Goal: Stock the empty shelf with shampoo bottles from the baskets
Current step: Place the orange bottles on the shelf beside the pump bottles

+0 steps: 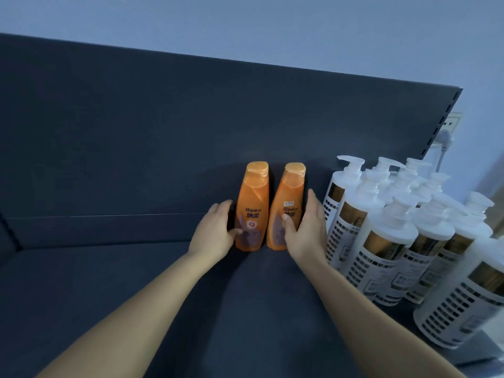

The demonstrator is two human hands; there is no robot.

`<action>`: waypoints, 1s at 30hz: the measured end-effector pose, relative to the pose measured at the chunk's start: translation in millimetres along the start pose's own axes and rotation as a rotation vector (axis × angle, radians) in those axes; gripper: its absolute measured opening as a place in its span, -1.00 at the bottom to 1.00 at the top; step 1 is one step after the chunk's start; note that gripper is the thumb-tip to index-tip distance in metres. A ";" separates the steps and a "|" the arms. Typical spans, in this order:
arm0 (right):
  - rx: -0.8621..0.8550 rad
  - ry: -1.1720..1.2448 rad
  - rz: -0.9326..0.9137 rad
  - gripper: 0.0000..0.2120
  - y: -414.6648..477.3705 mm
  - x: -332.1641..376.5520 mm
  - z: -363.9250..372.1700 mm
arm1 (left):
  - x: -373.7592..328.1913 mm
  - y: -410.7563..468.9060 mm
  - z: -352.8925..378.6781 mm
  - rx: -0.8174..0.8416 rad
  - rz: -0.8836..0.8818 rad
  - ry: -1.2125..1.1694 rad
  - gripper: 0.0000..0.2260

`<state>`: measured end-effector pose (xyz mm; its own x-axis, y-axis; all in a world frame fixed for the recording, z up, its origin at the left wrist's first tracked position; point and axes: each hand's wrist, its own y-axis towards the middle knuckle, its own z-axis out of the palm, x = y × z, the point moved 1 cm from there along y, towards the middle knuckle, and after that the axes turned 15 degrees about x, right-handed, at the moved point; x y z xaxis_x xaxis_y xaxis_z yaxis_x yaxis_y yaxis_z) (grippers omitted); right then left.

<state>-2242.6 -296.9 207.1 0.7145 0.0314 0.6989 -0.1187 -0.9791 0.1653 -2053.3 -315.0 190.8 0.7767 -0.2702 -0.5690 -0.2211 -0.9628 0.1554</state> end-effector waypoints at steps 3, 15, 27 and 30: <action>-0.094 -0.081 -0.146 -0.36 -23.4 6.1 3.4 | 4.5 -21.2 -10.8 0.024 -0.011 0.149 -0.53; 0.526 -0.428 -0.527 -0.45 -113.2 44.1 49.6 | 22.0 -199.8 -55.4 0.082 -0.451 0.579 -0.53; 0.892 -0.399 -0.936 -0.45 -283.5 131.0 111.8 | 20.5 -455.9 -97.5 0.041 -0.999 0.682 -0.60; 0.957 -0.415 -1.021 -0.44 -328.8 152.2 130.5 | 24.8 -514.1 -105.7 0.021 -1.110 0.658 -0.59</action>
<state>-2004.8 3.6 168.4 0.3678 0.8837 0.2894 0.9279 -0.3287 -0.1758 -1858.1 172.7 182.2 0.6912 0.7128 0.1189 0.7220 -0.6738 -0.1575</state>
